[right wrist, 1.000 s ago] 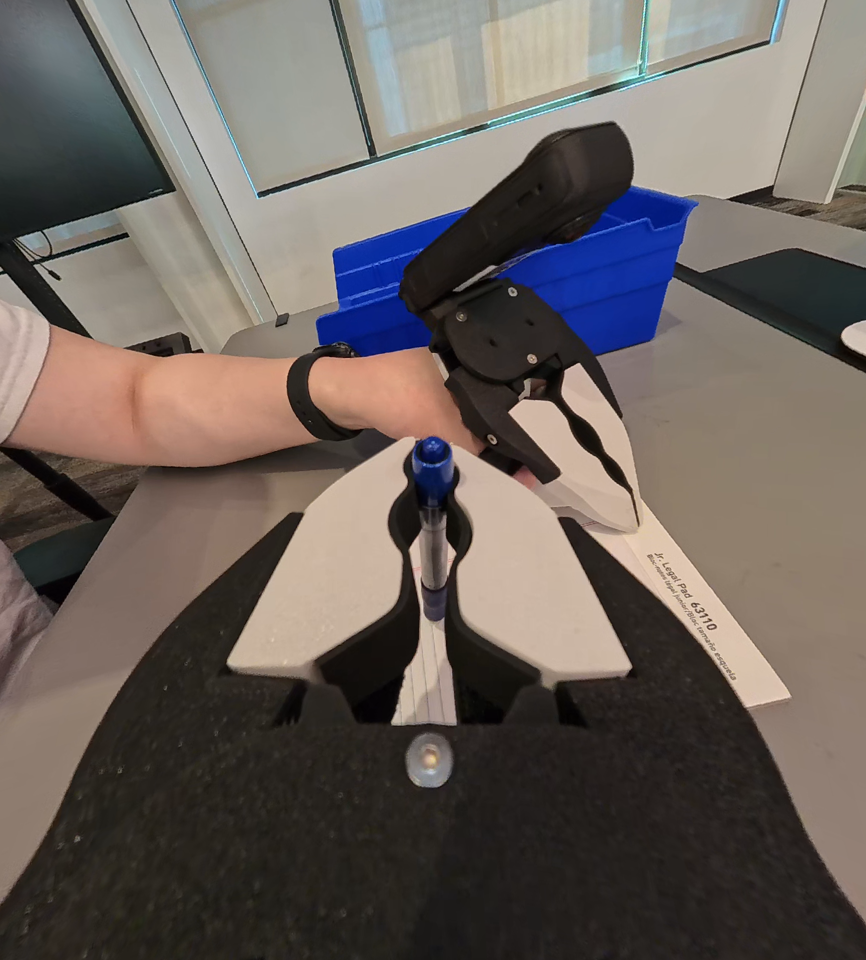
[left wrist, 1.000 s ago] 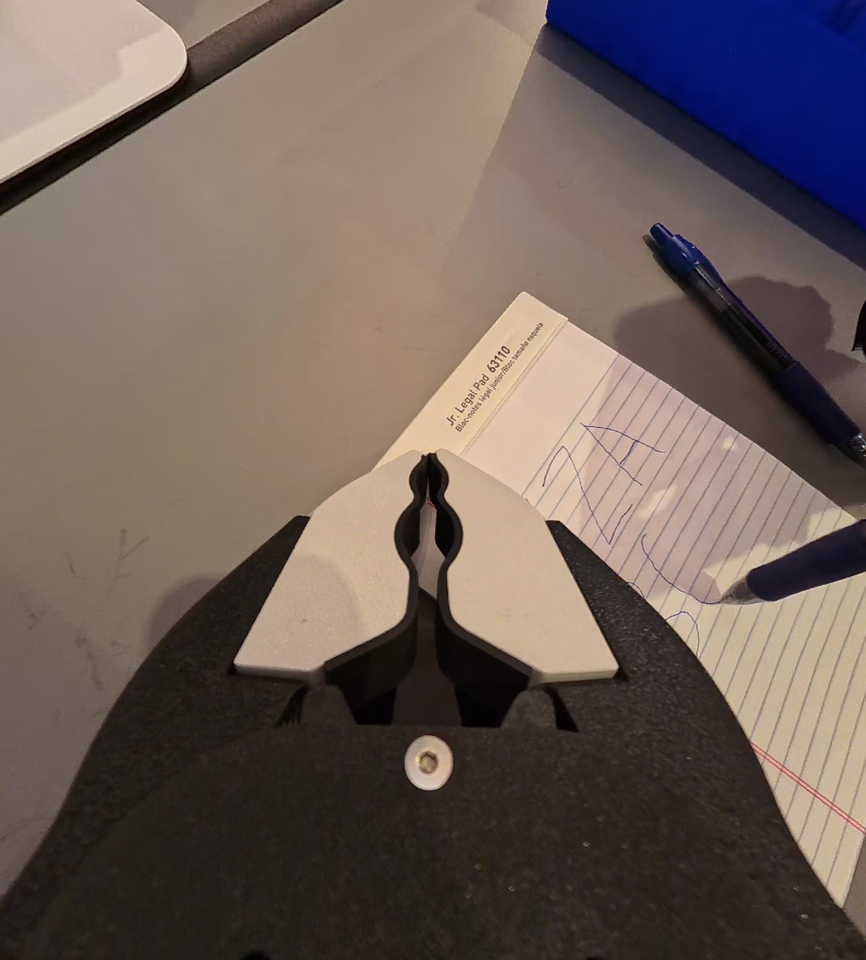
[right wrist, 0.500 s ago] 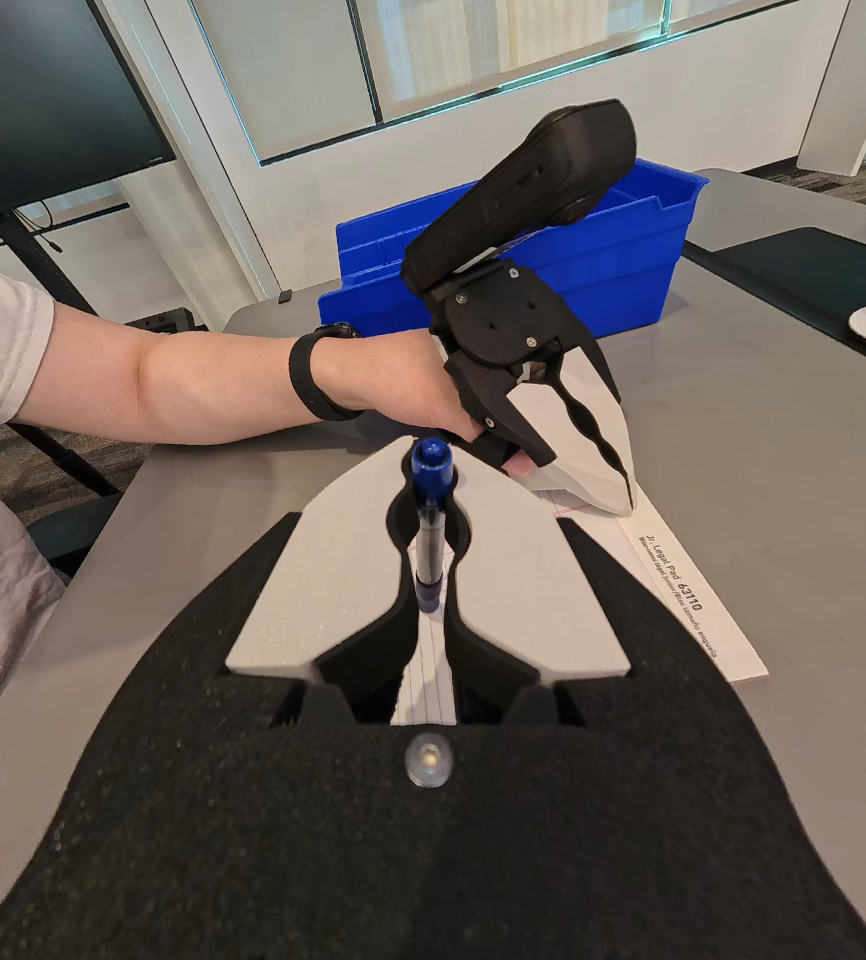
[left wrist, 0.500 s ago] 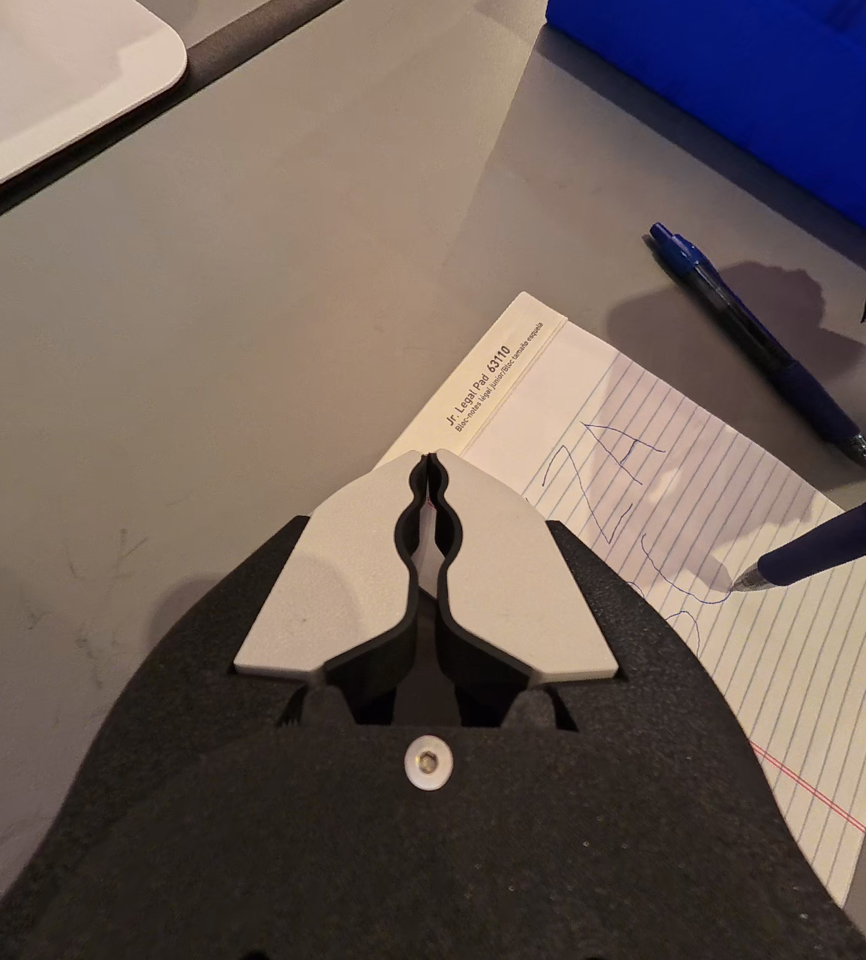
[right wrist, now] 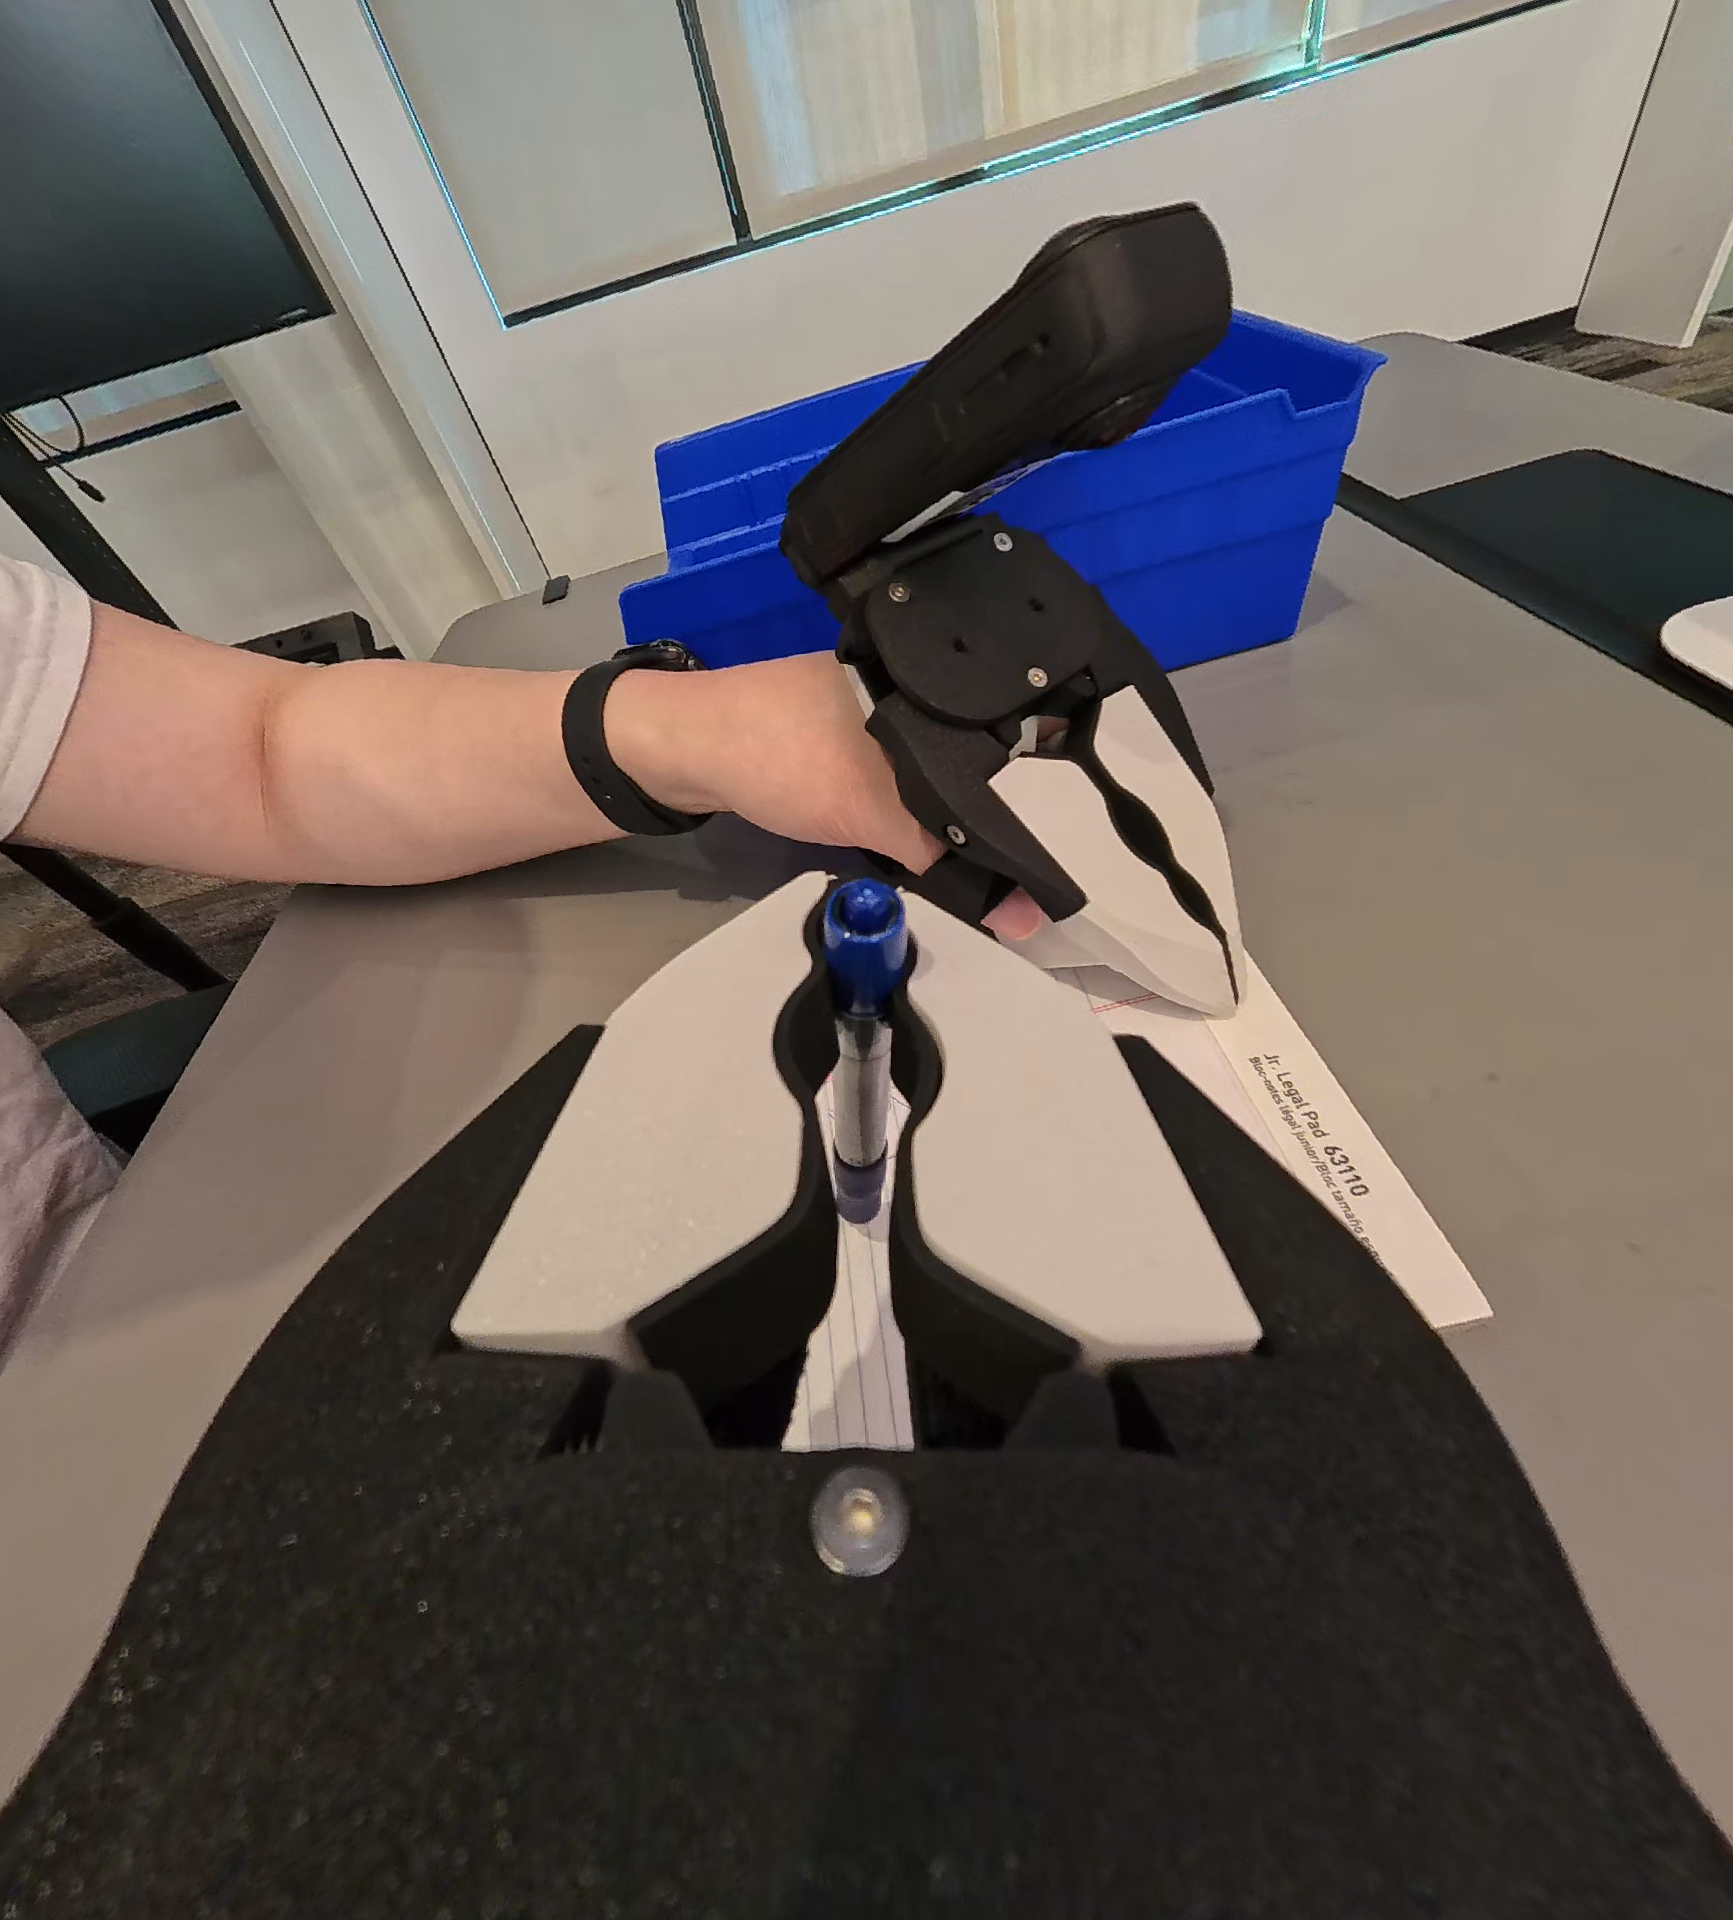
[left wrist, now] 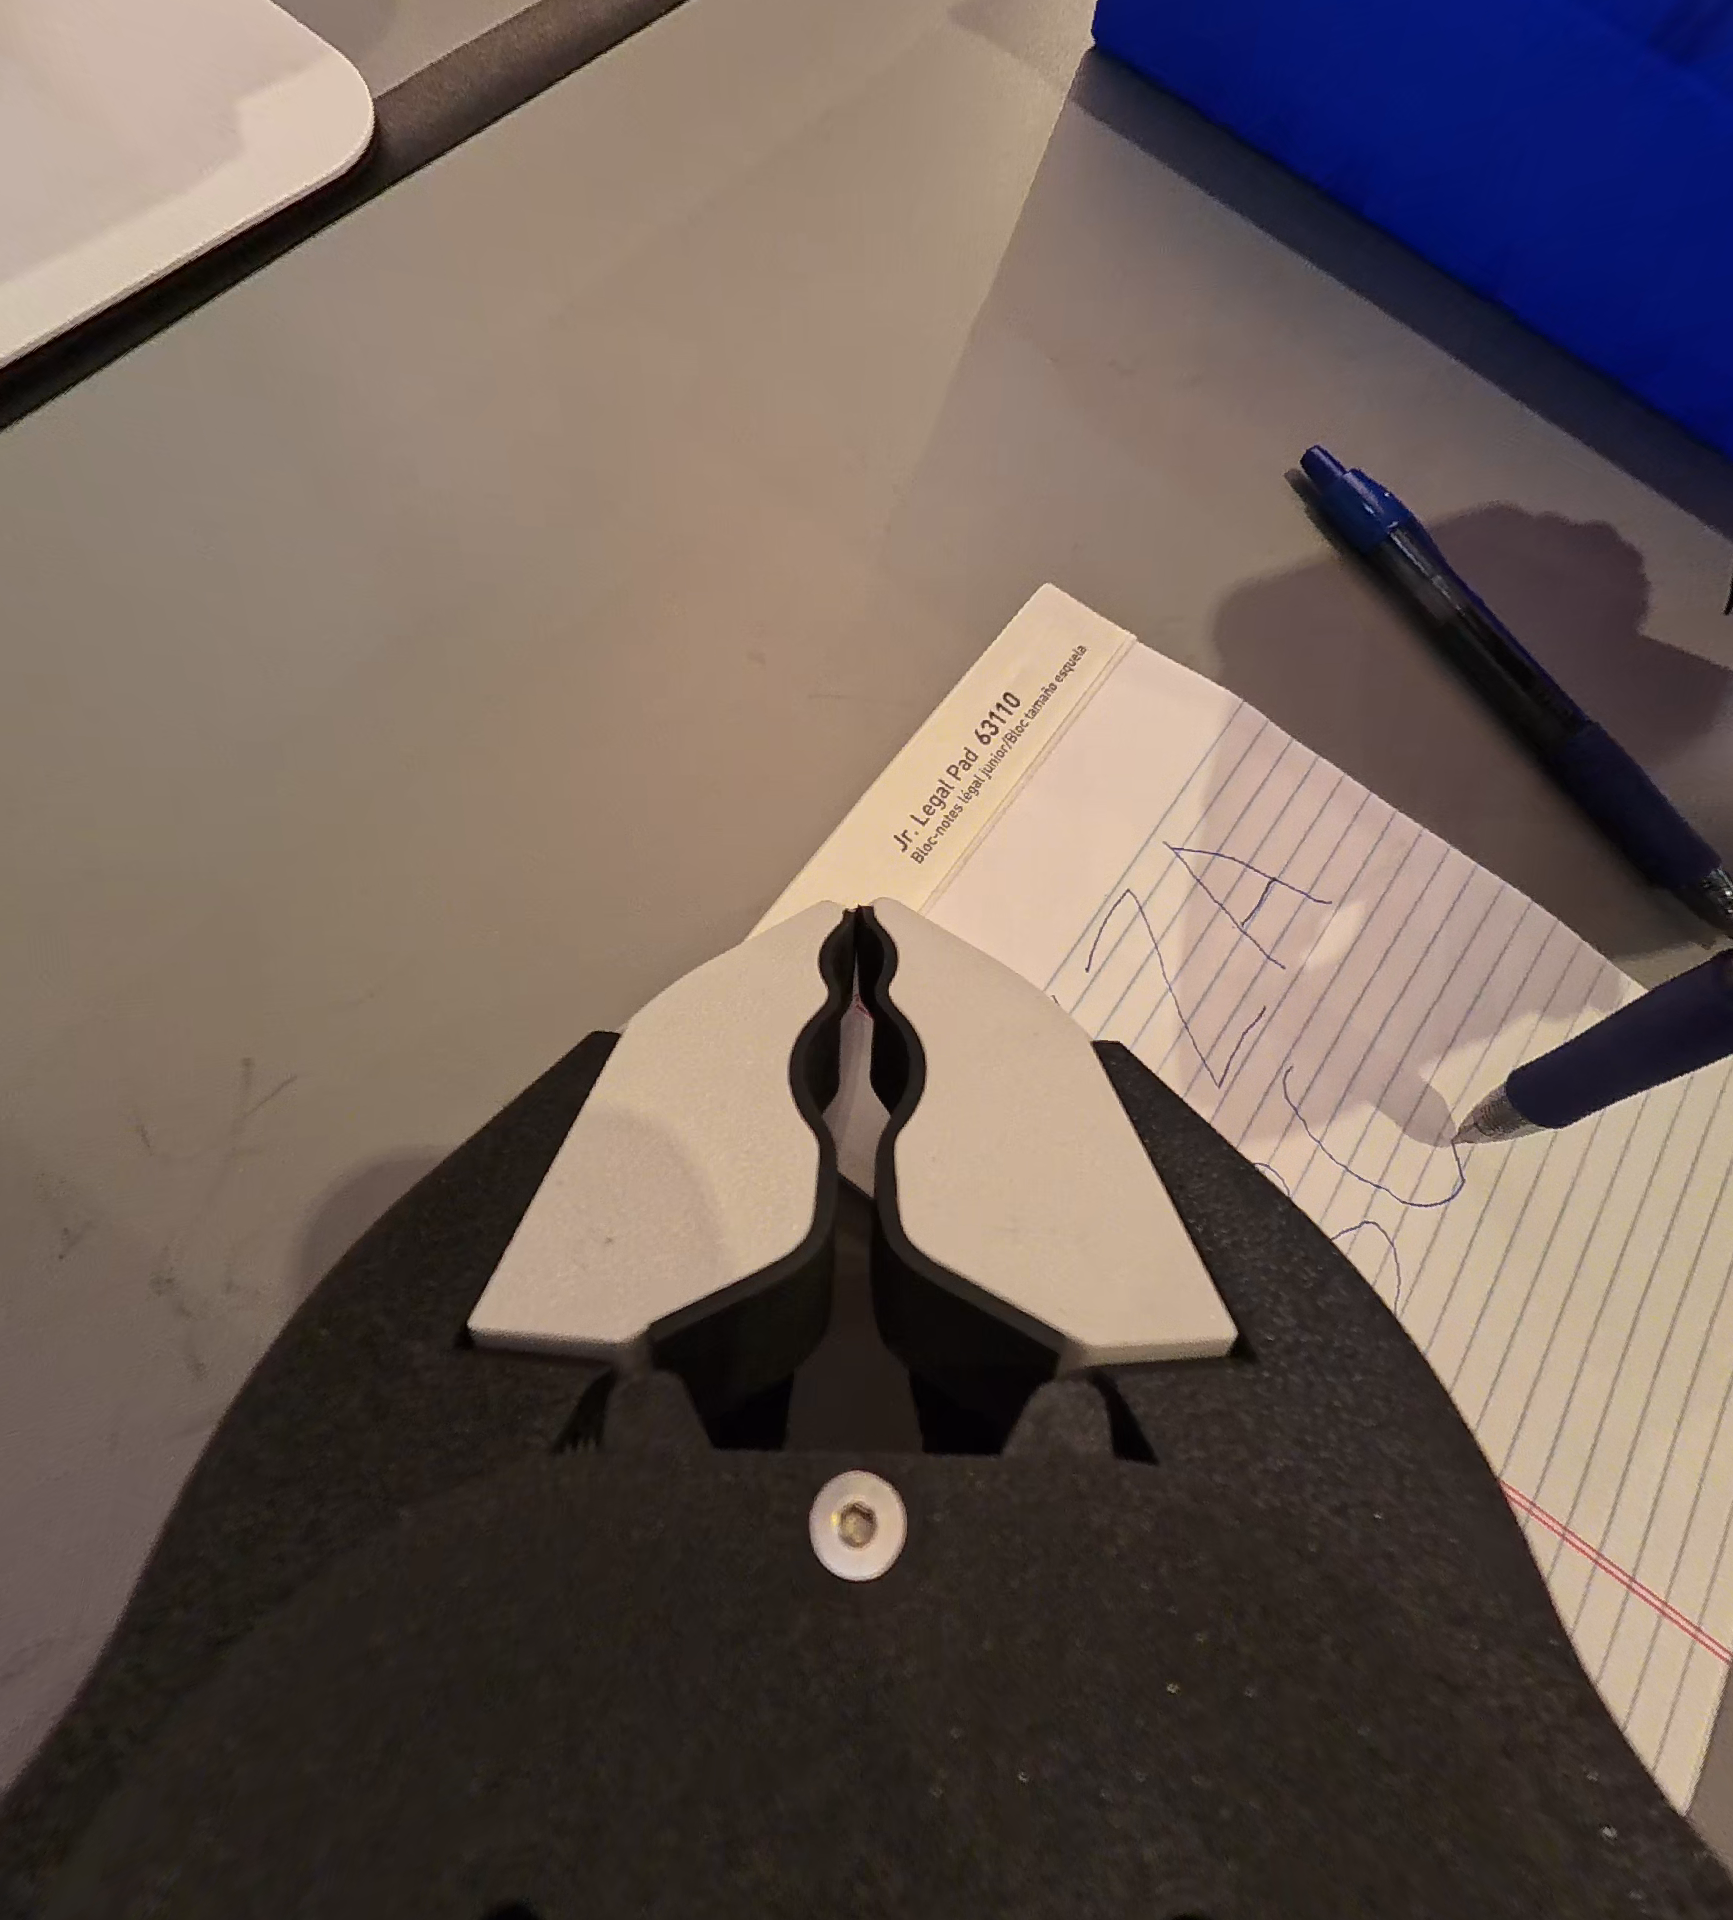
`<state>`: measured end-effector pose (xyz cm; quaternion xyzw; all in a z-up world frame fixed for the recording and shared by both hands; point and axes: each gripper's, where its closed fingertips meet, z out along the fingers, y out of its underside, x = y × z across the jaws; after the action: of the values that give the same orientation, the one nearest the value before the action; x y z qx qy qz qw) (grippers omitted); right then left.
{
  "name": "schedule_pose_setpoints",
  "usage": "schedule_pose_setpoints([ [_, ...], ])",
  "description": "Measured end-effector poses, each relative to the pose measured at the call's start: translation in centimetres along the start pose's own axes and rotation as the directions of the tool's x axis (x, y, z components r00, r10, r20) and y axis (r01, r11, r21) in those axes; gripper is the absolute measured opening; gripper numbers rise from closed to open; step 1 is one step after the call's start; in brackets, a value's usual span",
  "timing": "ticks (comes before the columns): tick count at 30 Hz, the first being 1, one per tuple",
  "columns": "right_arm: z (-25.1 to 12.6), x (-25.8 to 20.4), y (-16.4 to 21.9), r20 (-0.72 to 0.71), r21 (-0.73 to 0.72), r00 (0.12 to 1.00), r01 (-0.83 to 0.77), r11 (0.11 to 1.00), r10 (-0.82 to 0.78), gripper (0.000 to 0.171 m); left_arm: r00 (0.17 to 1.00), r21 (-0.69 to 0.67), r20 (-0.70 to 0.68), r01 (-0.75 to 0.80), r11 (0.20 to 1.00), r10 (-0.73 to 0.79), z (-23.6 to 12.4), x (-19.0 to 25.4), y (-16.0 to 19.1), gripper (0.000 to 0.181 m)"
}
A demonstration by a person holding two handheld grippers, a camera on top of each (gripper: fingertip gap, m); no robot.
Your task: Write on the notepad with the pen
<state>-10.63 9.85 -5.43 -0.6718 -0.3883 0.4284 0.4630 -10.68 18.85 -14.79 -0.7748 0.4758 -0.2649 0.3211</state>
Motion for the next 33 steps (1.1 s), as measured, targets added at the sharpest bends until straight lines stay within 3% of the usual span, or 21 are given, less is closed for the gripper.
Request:
schedule_pose_setpoints([
  [3, -0.2, -0.5, -0.7, 0.016, 0.056, 0.999, 0.028, 0.998, -0.029, 0.004, 1.0, 0.0, 0.0, 0.0, 1.0, 0.0, 0.0, 0.0, 0.0, 0.0],
  [7, -1.5, -0.1, -3.4, -0.094, 0.207, 0.991, 0.112, 0.972, -0.094, 0.004, 1.0, 0.0, 0.0, 0.0, 1.0, 0.0, 0.0, 0.0, 0.0, 0.0],
  [15, -0.3, 1.5, -1.9, -0.146, 0.136, 0.985, 0.116, 0.984, -0.096, 0.004, 1.0, 0.0, 0.0, -0.001, 1.0, 0.001, 0.0, 0.0, 0.0, 0.0],
  [21, -1.6, 1.5, -2.0, -0.176, 0.116, 0.978, 0.132, 0.984, -0.11, 0.004, 1.0, 0.0, -0.001, -0.001, 1.0, 0.001, 0.0, 0.0, 0.0, 0.0],
  [33, -1.0, 1.9, -0.8, -0.154, 0.071, 0.984, 0.096, 0.993, -0.084, 0.005, 1.0, 0.0, -0.001, -0.001, 1.0, 0.001, 0.0, 0.0, 0.0, 0.0],
])
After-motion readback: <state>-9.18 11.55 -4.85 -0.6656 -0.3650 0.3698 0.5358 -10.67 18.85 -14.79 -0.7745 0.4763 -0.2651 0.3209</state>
